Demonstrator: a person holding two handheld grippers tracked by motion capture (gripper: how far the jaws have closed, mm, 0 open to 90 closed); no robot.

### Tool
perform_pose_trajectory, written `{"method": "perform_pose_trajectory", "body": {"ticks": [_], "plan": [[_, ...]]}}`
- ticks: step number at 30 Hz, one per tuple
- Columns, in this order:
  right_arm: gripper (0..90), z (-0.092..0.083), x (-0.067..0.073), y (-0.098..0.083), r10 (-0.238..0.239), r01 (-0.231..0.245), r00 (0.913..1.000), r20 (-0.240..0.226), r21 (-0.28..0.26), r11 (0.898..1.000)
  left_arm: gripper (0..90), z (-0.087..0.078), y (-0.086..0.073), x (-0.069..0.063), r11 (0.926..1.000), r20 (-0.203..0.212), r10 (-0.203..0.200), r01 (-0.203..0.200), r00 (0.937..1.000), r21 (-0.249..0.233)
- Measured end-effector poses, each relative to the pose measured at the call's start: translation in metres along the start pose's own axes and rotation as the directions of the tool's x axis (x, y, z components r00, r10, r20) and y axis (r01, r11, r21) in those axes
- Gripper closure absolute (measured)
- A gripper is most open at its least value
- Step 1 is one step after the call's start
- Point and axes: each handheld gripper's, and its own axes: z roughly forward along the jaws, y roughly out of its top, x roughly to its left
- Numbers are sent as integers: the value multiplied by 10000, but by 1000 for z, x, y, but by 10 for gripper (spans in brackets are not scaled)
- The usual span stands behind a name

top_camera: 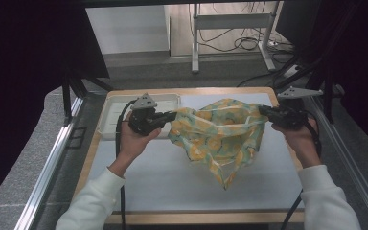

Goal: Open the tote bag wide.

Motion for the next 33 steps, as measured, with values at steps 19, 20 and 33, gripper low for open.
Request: {"method": "perform_pose_trajectory", "body": {"ticks": [19,20,33], "plan": [[872,46,-35,26,206,-220,9934,1132,113,9997,896,31,19,23,9995,-619,-326,325,9975,-21],[872,47,-36,27,191,-203,9927,1190,82,9998,895,32,20,23,9994,-645,-338,337,9973,-35],[872,57,-45,29,595,-562,9877,1445,-272,9981,895,34,34,35,9978,-820,-584,556,9949,-358]]}}
